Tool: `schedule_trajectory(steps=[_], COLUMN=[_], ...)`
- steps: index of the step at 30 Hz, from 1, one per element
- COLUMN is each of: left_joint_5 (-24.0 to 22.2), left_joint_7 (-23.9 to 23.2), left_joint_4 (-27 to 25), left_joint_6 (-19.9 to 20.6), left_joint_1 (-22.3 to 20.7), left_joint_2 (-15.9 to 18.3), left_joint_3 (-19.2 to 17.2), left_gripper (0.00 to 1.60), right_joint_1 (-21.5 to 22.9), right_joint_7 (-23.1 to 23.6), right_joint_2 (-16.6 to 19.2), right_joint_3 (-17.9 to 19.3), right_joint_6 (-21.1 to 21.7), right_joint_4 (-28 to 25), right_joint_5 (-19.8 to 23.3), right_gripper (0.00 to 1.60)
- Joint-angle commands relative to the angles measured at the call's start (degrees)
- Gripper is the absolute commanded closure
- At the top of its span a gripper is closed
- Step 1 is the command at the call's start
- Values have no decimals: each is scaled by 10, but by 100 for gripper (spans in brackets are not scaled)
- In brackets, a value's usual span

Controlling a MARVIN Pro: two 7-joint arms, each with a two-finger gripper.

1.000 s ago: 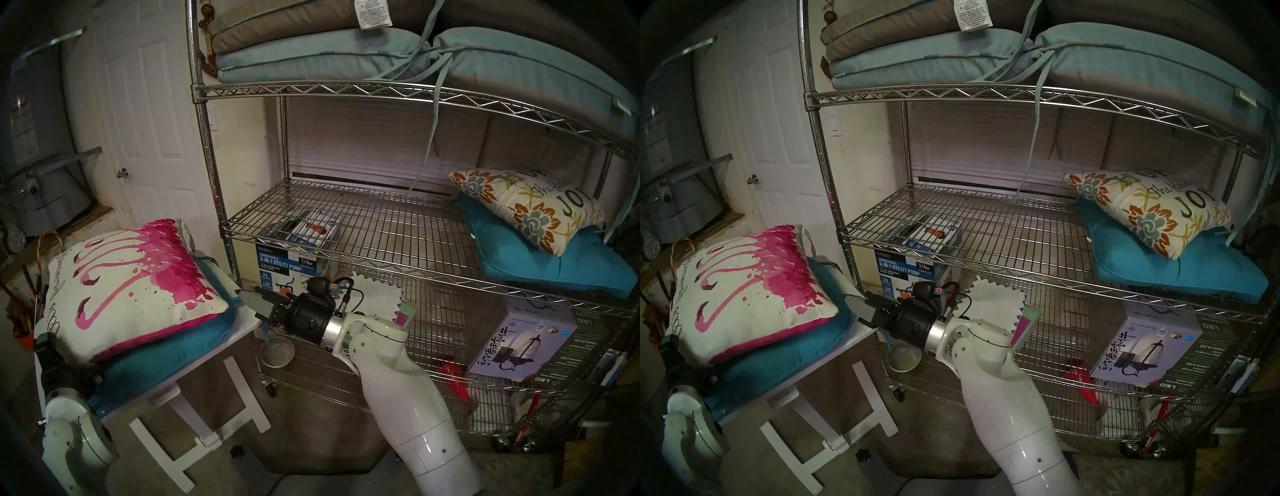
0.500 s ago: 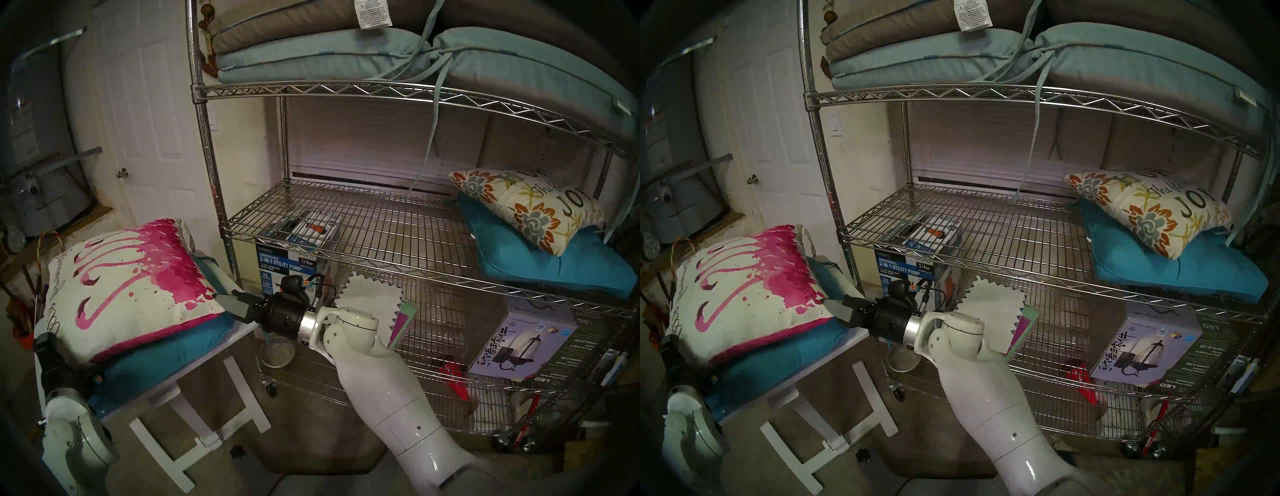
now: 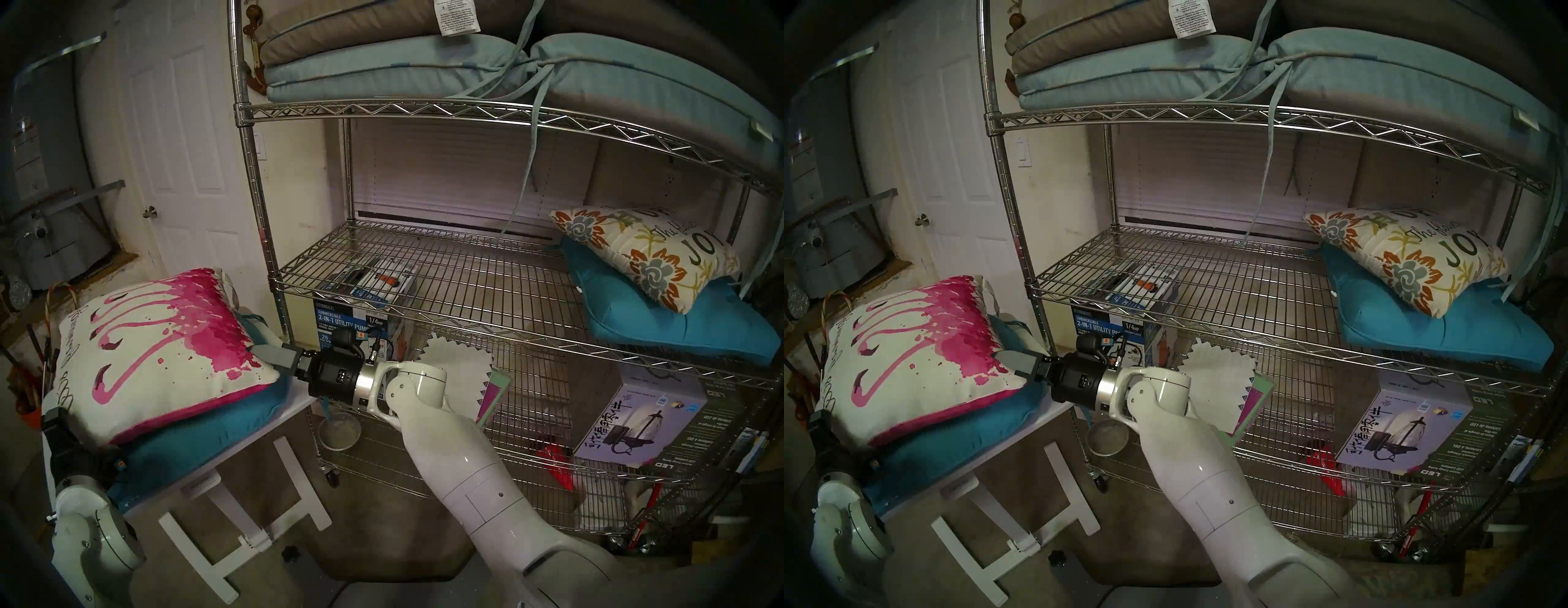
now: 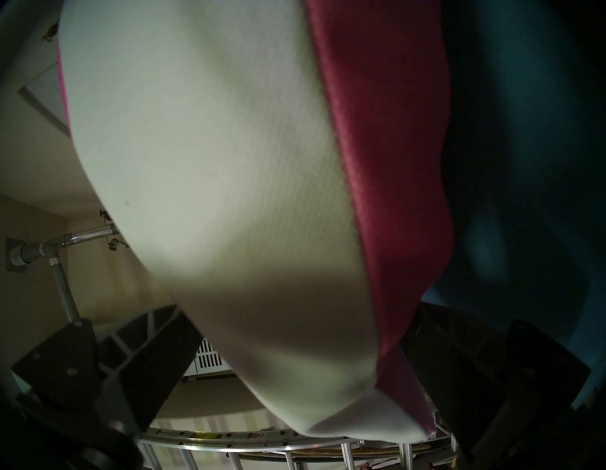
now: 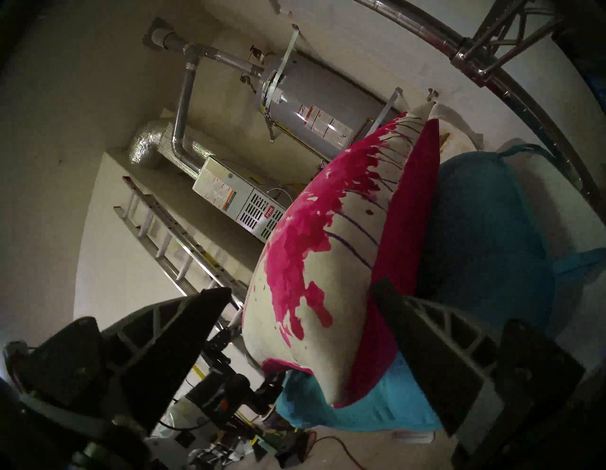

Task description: Put cushion on the shelf

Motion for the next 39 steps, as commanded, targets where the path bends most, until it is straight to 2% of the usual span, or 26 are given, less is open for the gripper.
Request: schedule_trajectory(steps=[1,5,24,39], left_joint_5=[0,0,1,2], left_joint_7=[4,4,4,4], left_joint_4=[-12,-12,-12,-12], left_joint_6=[0,-1,-2,-4], left_joint_1=[-1,-1,-2,-2], left_joint_2=[0,-1,-3,-4], left_joint_3=[-3,-3,-3,-4], left_gripper=[0,0,0,0], right_joint_1=[22,17,31,37], right_joint_7=[-29,-46,-80,-79], right_joint_2=[-21,-19,-26,-25], right_joint_3=[-4,-19,-58,-83], right_joint_6=[68,86,79,60], right_joint_4=[-22,-19,-4,8], right_joint_5=[22,36,55,32], right_gripper=[0,0,0,0])
